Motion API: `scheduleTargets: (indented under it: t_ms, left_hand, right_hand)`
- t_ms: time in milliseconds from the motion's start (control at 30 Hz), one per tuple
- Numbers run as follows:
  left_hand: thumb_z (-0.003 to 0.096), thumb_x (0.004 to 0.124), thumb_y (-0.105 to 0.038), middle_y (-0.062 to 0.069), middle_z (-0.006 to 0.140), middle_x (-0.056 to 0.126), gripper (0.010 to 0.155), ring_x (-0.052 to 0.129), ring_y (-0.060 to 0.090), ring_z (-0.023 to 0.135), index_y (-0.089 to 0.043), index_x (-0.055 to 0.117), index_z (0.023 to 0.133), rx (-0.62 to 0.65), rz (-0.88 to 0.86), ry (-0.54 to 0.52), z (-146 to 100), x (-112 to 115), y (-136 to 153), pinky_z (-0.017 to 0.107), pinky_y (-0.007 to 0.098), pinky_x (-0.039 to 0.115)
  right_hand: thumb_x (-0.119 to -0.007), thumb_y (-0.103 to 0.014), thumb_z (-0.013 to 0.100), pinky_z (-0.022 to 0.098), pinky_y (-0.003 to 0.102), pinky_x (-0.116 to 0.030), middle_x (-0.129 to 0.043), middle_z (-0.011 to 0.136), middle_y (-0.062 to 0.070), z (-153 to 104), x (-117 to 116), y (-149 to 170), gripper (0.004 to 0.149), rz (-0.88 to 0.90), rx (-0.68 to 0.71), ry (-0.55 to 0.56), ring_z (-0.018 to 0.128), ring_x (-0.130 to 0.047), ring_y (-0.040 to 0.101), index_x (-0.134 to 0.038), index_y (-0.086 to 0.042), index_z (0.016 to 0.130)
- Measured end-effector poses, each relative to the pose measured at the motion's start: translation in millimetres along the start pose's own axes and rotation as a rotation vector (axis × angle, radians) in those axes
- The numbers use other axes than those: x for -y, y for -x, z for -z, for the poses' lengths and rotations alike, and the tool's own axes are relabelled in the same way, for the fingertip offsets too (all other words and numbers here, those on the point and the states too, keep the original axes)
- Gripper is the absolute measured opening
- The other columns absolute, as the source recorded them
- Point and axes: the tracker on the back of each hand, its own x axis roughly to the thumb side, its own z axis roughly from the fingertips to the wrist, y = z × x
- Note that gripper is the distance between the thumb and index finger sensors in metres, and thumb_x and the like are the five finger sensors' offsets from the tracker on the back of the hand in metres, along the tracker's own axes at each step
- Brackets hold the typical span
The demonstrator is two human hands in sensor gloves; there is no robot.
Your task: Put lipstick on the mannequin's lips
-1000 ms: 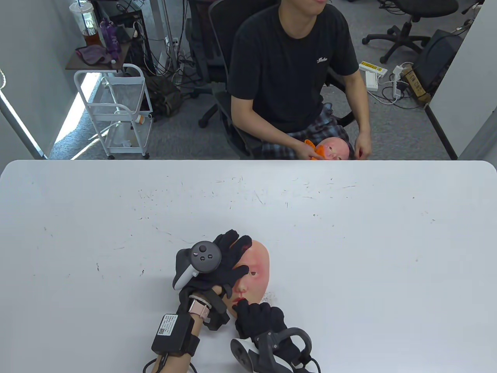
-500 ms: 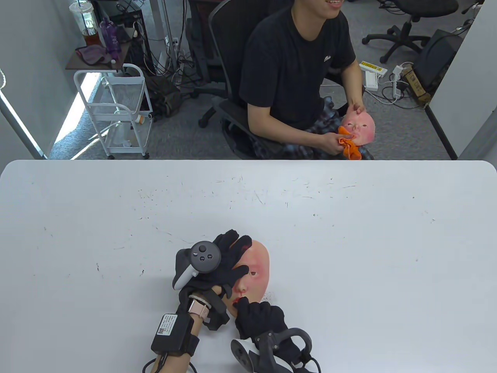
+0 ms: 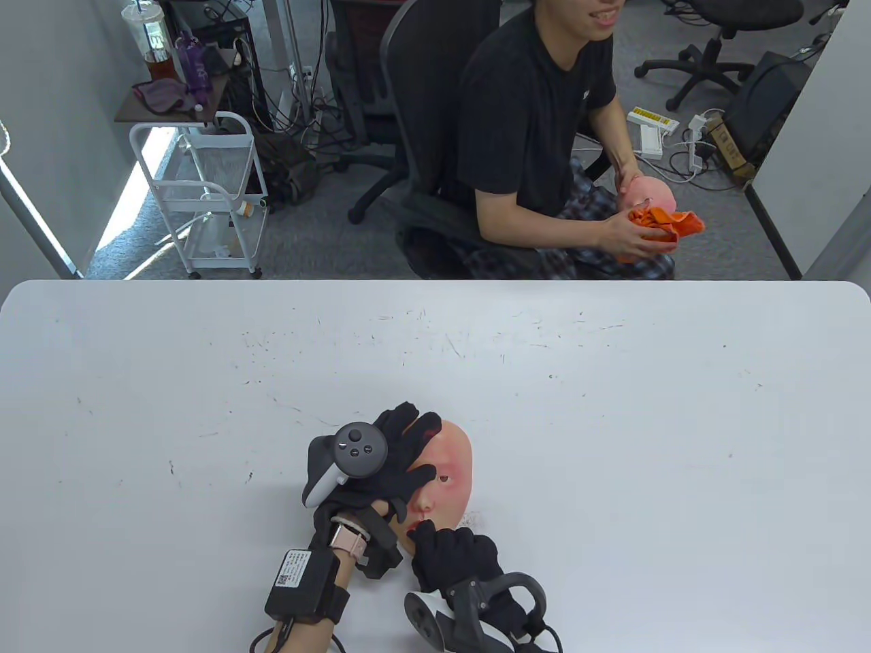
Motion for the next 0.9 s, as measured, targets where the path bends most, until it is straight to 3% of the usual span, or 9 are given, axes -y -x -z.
scheduleTargets:
  t_ms: [300, 433, 733, 900]
  left_hand:
    - [0.052, 0.078, -0.042, -0.006, 0.125, 0.011, 0.077, 0.009, 0.03, 0.114, -0.049, 0.037, 0.116, 0.0, -0.001, 0.0, -0.1, 0.2, 0.0, 0.082, 0.061, 0.029]
    - [0.052, 0.078, -0.042, -0.006, 0.125, 0.011, 0.077, 0.009, 0.03, 0.114, -0.049, 0.036, 0.116, 0.0, -0.002, -0.001, -0.1, 0.3, 0.1, 0.082, 0.061, 0.028]
    - [0.052, 0.078, -0.042, -0.006, 0.125, 0.011, 0.077, 0.009, 0.03, 0.114, -0.049, 0.036, 0.116, -0.003, 0.001, -0.001, 0.0, 0.4, -0.1, 0.082, 0.061, 0.028]
    - [0.052, 0.078, -0.042, -0.006, 0.125, 0.011, 0.077, 0.009, 0.029, 0.114, -0.049, 0.036, 0.116, -0.002, -0.002, -0.001, 0.1, 0.3, 0.1, 0.082, 0.061, 0.028]
  right_hand:
    - [-0.076, -0.045, 0.047, 0.045, 0.042, -0.075, -0.092, 0.056, 0.001, -10.6, 0.4, 20.4, 0.05, 0.029, -0.054, 0.025, 0.054, -0.091, 0.026, -0.081, -0.018, 0.089]
    - [-0.075, -0.045, 0.047, 0.047, 0.042, -0.075, -0.092, 0.058, 0.0, -6.7, 1.2, 10.3, 0.05, 0.055, 0.002, 0.017, 0.056, -0.091, 0.026, -0.08, -0.019, 0.09]
    - [-0.075, -0.044, 0.047, 0.046, 0.042, -0.075, -0.092, 0.057, 0.001, -11.0, 1.7, 22.0, 0.05, 0.038, -0.045, 0.021, 0.055, -0.091, 0.026, -0.081, -0.019, 0.089]
    - [-0.075, -0.045, 0.047, 0.047, 0.042, -0.075, -0.092, 0.058, 0.0, -7.6, 1.9, 10.6, 0.05, 0.037, 0.003, 0.027, 0.057, -0.091, 0.026, -0.08, -0.02, 0.09]
